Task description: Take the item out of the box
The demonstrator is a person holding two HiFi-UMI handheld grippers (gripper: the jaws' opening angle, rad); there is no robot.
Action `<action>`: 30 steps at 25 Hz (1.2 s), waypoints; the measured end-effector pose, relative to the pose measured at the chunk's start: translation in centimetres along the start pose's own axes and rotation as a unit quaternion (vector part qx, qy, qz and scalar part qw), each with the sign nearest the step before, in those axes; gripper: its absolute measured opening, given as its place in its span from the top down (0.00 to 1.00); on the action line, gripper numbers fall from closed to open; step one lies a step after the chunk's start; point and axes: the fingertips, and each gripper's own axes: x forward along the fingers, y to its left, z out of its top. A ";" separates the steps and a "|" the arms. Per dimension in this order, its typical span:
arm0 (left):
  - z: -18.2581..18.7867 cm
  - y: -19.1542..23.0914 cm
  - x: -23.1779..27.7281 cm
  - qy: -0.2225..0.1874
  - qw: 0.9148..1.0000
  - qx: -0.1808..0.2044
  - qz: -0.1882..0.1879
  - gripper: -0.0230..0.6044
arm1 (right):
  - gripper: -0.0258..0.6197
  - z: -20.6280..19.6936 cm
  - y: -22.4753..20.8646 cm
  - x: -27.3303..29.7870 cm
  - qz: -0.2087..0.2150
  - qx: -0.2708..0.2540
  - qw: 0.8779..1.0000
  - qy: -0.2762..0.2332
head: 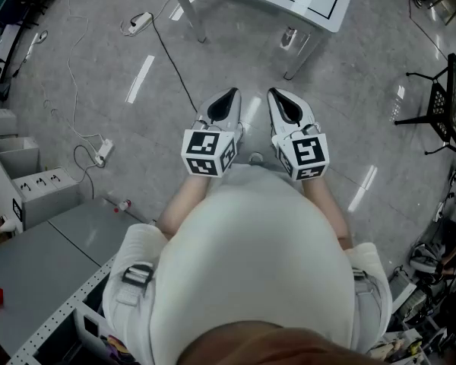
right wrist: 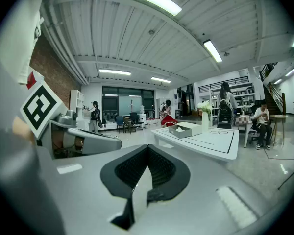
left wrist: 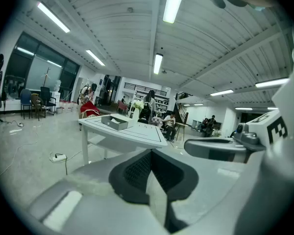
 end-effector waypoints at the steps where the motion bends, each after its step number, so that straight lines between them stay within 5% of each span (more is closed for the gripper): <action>1: 0.1 0.1 -0.5 -0.002 1.000 0.002 0.000 0.96 | 0.96 0.1 0.4 -0.3 -0.001 -0.001 1.000 -0.001; 30: -1.5 -3.0 -1.8 0.004 1.000 -0.005 0.002 0.96 | 0.96 -1.1 1.5 -2.9 0.030 0.008 1.000 0.001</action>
